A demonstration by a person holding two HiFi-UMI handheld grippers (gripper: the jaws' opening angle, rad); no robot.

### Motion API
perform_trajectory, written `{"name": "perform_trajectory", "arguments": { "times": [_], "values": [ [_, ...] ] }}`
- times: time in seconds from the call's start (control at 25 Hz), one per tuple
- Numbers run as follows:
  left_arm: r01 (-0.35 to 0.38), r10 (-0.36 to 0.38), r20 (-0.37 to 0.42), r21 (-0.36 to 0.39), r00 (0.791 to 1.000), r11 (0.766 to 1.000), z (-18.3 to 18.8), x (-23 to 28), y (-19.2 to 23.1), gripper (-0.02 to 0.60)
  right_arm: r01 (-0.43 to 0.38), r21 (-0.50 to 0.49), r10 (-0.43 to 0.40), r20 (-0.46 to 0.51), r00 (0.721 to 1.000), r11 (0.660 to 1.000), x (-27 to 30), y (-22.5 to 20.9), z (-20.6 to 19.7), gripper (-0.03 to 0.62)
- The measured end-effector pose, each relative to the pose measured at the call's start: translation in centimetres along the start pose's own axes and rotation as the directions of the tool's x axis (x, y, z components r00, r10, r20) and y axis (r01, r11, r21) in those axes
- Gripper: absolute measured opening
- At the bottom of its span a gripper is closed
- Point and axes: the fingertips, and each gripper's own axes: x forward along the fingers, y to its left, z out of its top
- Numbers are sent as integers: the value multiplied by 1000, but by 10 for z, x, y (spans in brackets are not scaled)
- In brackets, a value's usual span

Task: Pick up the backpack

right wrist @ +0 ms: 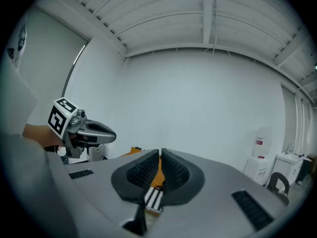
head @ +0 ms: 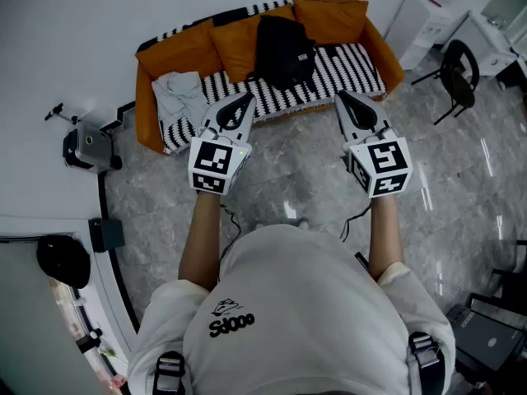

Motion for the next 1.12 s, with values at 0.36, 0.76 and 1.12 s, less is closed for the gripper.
{"name": "perform_trajectory", "arguments": {
  "times": [0.36, 0.76, 1.12],
  "values": [
    [11, -11, -7, -7, 1000, 1000, -4, -3, -4, 28, -4, 16, 4, -21, 1000, 1000, -1, 6, -7, 43],
    [28, -28, -23, -16, 999, 999, -9, -2, -12, 28, 9, -30, -9, -3, 1000, 999, -6, 12, -3, 43],
    [31, -31, -16, -28, 999, 999, -10, 0, -9, 28, -3, -114, 8, 50, 999, 994, -7, 25, 6, 34]
  ]
}}
